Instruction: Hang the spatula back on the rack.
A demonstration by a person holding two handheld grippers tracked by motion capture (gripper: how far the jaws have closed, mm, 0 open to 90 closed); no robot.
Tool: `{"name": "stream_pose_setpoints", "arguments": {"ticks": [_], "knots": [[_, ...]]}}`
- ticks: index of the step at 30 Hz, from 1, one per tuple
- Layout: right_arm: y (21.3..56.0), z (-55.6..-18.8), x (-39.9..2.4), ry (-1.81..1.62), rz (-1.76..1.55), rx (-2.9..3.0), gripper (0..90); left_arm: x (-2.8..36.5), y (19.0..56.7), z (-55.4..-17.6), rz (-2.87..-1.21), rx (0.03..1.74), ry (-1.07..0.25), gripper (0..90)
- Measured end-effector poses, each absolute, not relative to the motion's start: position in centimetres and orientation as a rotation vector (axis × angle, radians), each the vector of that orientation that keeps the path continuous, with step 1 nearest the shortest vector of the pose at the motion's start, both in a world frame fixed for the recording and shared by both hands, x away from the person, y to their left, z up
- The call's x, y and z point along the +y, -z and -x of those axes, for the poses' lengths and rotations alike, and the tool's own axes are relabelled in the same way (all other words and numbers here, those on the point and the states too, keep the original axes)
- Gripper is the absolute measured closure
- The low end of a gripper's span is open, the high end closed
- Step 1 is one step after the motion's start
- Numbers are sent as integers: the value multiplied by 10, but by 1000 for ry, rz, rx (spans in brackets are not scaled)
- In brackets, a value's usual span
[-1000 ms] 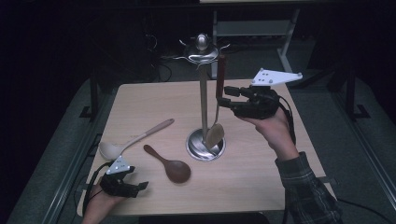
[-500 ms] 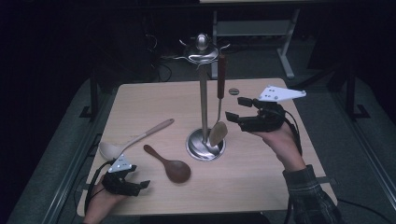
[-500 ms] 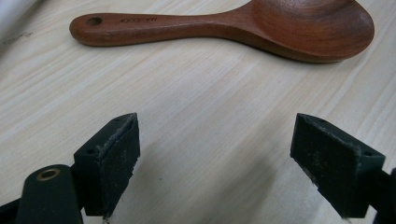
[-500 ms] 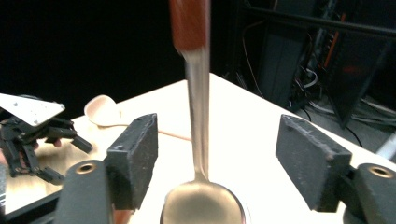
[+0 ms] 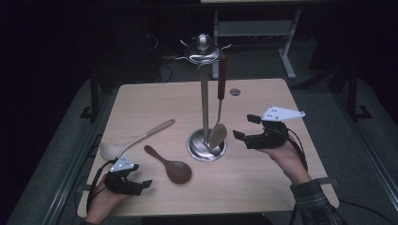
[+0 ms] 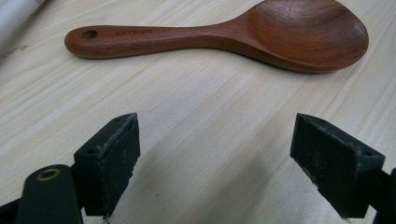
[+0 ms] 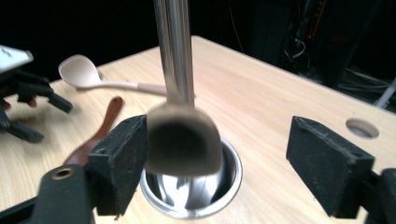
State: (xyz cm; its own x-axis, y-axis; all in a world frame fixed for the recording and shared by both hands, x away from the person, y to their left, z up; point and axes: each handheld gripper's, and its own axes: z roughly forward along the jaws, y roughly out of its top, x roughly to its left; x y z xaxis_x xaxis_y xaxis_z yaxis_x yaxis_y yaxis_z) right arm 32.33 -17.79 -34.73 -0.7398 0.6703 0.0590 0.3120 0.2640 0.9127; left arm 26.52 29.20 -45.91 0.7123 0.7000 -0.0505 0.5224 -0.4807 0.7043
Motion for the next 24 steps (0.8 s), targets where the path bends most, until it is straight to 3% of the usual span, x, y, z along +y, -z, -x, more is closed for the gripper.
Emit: {"name": "stream_pose_setpoints", "arguments": {"ticks": [5, 10, 24], "knots": [[370, -318, -180, -1421, -927, 2206, 178, 293, 453, -265, -2167, 924, -302, 202], [395, -312, -183, -1392, -959, 2232, 155, 292, 442, -266, -2129, 944, -265, 314], [440, -286, -201, -1300, -1049, 2285, 138, 274, 381, -278, -2136, 869, -166, 738]]}}
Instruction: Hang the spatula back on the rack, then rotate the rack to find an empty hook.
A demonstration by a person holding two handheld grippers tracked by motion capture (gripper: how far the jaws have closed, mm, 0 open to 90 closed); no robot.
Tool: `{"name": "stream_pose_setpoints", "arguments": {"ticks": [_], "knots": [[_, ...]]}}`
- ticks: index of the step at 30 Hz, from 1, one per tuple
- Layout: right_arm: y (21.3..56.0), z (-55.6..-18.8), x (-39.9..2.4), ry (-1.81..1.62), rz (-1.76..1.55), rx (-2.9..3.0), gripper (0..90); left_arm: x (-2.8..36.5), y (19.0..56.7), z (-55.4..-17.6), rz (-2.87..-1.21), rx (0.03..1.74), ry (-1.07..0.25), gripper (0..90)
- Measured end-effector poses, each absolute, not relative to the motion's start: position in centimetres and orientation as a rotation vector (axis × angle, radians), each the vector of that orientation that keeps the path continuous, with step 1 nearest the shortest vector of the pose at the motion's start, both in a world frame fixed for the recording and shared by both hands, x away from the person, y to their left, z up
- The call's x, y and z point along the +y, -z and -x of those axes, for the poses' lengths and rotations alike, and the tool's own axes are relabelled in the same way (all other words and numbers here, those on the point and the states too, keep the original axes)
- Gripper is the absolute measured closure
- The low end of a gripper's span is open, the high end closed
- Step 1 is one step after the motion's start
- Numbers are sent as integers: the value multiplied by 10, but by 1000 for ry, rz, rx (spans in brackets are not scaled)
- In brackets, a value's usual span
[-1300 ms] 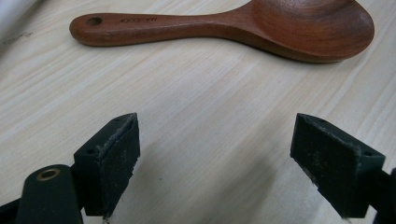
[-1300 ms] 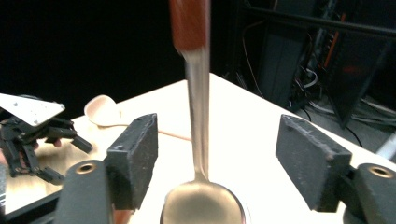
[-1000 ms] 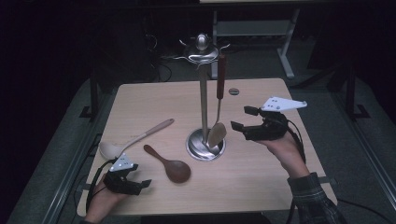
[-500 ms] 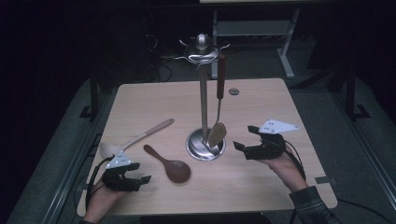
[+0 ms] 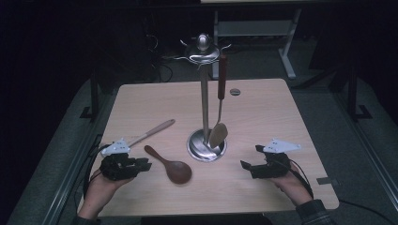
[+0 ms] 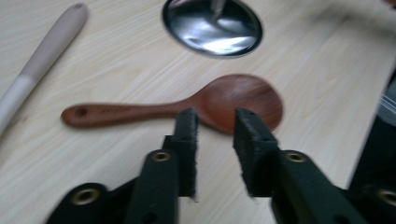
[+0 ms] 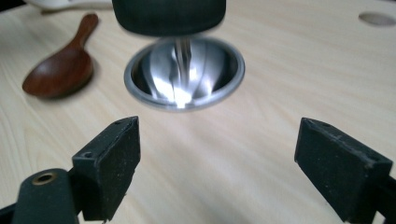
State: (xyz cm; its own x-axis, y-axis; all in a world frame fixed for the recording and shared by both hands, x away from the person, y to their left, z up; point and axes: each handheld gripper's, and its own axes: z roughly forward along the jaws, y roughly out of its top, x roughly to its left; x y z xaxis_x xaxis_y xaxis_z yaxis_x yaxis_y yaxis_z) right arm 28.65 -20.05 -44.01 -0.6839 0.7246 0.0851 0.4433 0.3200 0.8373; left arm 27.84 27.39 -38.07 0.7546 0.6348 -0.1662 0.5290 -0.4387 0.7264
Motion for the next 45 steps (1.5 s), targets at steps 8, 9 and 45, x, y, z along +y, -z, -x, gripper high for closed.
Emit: {"name": "stream_pose_setpoints", "arguments": {"ticks": [8, 9, 45], "knots": [[453, -277, -211, -1276, -1081, 2308, 139, 257, 331, -293, -2130, 778, -107, 898], [454, -275, -212, -1267, -1079, 2316, 139, 254, 325, -294, -2135, 761, -113, 898], [466, -273, -219, -1226, -1127, 2318, 139, 192, 132, -352, -2106, 471, -155, 899]]}}
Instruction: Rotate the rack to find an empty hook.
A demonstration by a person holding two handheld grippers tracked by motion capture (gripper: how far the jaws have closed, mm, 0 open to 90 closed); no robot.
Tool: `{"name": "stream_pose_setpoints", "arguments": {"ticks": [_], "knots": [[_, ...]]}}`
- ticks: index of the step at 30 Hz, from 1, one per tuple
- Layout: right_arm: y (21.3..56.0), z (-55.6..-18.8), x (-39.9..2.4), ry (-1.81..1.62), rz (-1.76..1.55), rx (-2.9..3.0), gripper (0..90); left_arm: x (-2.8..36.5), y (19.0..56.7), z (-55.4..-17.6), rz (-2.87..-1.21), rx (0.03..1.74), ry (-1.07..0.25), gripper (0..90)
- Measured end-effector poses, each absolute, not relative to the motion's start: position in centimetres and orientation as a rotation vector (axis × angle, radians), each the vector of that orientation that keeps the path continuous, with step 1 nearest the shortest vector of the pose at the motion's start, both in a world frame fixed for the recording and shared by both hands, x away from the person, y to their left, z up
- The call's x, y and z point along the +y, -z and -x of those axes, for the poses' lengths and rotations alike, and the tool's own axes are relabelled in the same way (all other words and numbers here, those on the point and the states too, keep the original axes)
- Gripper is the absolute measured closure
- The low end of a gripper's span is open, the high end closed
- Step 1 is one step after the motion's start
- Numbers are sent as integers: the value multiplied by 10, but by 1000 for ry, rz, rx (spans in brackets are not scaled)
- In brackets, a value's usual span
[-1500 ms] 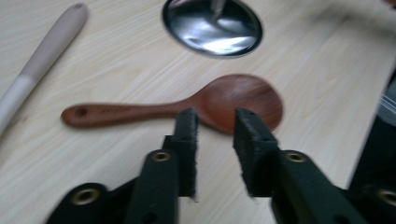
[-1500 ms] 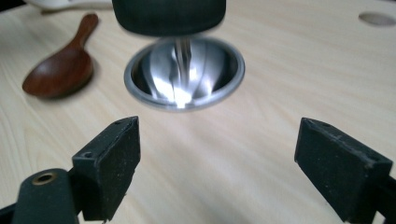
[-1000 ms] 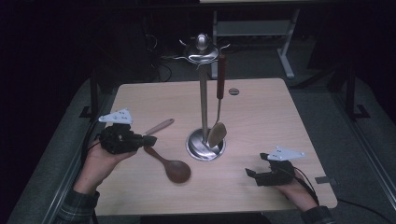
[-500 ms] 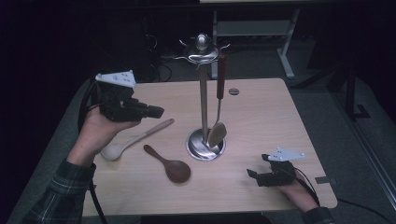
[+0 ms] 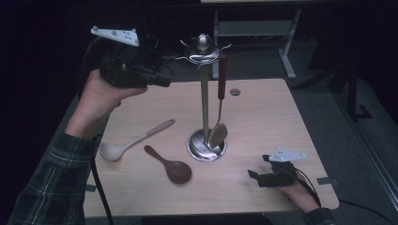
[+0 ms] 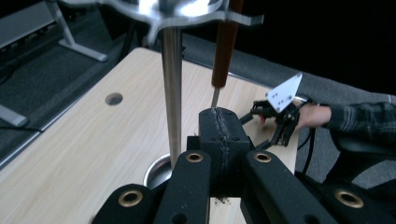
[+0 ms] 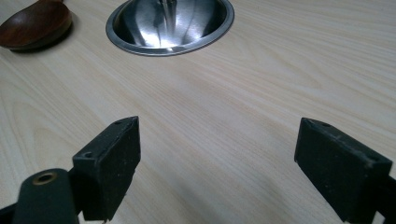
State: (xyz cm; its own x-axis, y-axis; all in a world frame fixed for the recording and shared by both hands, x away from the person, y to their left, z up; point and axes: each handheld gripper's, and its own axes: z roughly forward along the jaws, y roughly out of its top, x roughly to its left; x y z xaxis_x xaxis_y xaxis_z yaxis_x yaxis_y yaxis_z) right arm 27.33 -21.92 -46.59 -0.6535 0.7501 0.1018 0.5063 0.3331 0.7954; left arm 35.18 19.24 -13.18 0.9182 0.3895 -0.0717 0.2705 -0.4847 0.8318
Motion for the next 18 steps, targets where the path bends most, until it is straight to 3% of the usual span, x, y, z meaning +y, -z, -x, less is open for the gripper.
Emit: {"name": "stream_pose_setpoints", "arguments": {"ticks": [18], "knots": [[467, -274, -218, -1221, -1103, 2337, 139, 177, 111, -379, -2109, 496, -231, 900]]}}
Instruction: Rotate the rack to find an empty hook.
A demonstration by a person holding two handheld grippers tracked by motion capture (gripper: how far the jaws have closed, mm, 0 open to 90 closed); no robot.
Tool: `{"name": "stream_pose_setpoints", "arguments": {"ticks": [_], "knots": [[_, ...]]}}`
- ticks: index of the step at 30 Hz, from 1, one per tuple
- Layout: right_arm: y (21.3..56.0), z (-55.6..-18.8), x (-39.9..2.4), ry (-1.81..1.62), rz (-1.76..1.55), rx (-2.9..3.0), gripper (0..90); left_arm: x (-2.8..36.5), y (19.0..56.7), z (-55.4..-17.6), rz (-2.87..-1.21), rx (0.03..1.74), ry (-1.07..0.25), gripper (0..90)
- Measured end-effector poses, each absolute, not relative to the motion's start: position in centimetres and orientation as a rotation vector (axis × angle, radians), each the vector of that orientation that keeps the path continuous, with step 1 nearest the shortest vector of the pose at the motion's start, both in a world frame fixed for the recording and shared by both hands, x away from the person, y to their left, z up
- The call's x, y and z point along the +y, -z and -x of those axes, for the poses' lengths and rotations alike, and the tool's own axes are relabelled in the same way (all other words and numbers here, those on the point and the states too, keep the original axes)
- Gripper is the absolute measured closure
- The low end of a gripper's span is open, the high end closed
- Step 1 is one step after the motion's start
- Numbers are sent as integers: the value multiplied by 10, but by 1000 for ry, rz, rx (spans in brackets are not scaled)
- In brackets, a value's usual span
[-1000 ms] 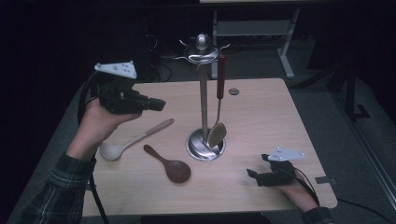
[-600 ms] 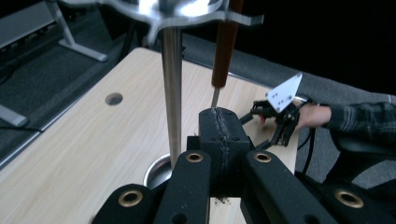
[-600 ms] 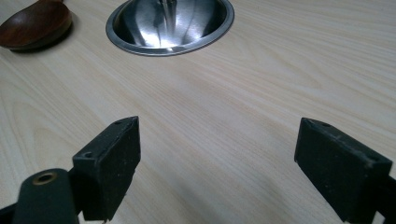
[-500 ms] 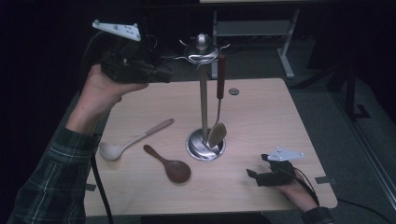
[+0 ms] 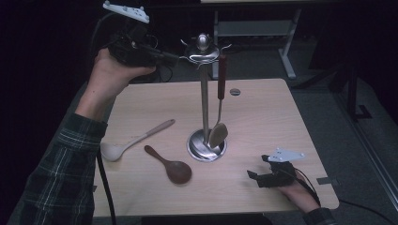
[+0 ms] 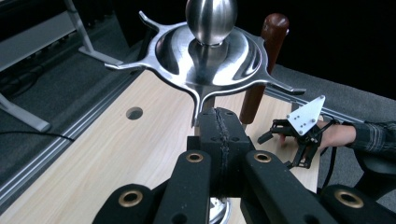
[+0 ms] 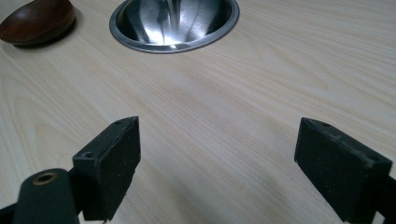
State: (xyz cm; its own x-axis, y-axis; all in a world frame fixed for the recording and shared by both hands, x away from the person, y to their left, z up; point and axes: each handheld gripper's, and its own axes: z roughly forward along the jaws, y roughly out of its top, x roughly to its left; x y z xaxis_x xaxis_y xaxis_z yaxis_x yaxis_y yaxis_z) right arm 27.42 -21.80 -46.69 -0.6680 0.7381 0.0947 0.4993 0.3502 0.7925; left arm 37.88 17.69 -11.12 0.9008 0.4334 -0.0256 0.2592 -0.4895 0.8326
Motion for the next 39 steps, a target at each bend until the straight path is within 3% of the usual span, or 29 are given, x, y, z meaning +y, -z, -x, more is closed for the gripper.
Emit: {"name": "stream_pose_setpoints", "arguments": {"ticks": [26, 39], "knots": [[467, -260, -229, -1213, -1139, 2304, 139, 172, 109, -411, -2099, 550, -302, 900], [468, -260, -230, -1203, -1150, 2302, 140, 179, 99, -382, -2083, 511, -229, 900]]}}
